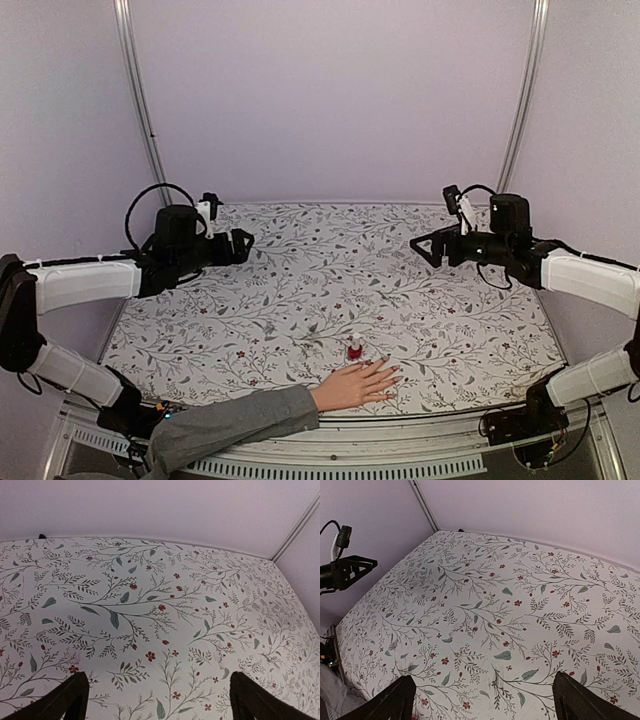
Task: Paint the nails
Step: Pick up the nail polish bottle from the center of the board.
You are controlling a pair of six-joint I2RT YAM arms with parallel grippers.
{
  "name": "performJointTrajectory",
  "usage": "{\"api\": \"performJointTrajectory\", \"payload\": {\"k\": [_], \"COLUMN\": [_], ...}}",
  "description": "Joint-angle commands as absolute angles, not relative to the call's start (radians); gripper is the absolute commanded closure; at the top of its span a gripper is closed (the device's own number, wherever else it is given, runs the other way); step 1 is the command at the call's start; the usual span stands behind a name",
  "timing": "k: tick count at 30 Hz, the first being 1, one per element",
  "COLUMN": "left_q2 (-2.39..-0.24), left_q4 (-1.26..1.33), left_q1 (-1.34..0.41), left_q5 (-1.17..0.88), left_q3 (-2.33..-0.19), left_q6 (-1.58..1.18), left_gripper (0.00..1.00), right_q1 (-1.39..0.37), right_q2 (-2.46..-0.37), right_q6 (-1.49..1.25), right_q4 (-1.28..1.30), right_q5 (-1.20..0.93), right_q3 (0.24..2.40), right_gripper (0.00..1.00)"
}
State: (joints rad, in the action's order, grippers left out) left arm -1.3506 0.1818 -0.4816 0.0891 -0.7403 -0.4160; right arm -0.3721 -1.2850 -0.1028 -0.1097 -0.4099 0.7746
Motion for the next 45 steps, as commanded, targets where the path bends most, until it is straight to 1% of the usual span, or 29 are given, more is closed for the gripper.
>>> {"api": "performJointTrajectory", "payload": {"k": [1,8,13,17,22,28,32,40,45], "left_q2": [-1.303,-1.269,-1.249,-1.225,-1.208,-1.211,-1.213,-1.229,-1.227], "left_q4": [0.151,0.136,0.151,0.186,0.223,0.263,0.282,0.289,0.299], "left_q1": [-0.569,-0.684,-0.714,-0.721,-0.724,-0.726,-0.729,-0.731,-0.731], "left_q5": [0.151,-0.010,-0.068,-0.092,-0.106,-0.141,-0.153,-0.126,-0.117], "left_q3": [-0.719,-0.714,-0.687,-0.646,-0.604,-0.576,-0.563,-0.547,-0.535], "left_q6": [-0.384,-0.262,-0.233,-0.239,-0.254,-0.269,-0.272,-0.280,-0.282], "left_gripper": [0.00,0.00,0.00,0.00,0.00,0.00,0.00,0.00,0.00], "right_q1": [-0.428,-0.515,-0.651,-0.769,-0.910,-0.973,-0.980,-0.986,-0.989], "right_q2": [-1.232,-1.189,-1.201,-1.243,-1.355,-1.474,-1.527,-1.600,-1.635], "right_q6": [-0.045,-0.020,0.002,-0.001,-0.030,-0.056,-0.082,-0.096,-0.097], "right_q4": [0.035,0.147,0.255,0.323,0.392,0.413,0.419,0.435,0.449], "right_q5": [-0.473,-0.560,-0.504,-0.445,-0.335,-0.268,-0.243,-0.225,-0.211], "right_q3": [0.796,0.773,0.802,0.840,0.915,0.988,1.026,1.077,1.098], "right_gripper": [0.01,0.01,0.02,0.06,0.08,0.12,0.18,0.34,0.40]}}
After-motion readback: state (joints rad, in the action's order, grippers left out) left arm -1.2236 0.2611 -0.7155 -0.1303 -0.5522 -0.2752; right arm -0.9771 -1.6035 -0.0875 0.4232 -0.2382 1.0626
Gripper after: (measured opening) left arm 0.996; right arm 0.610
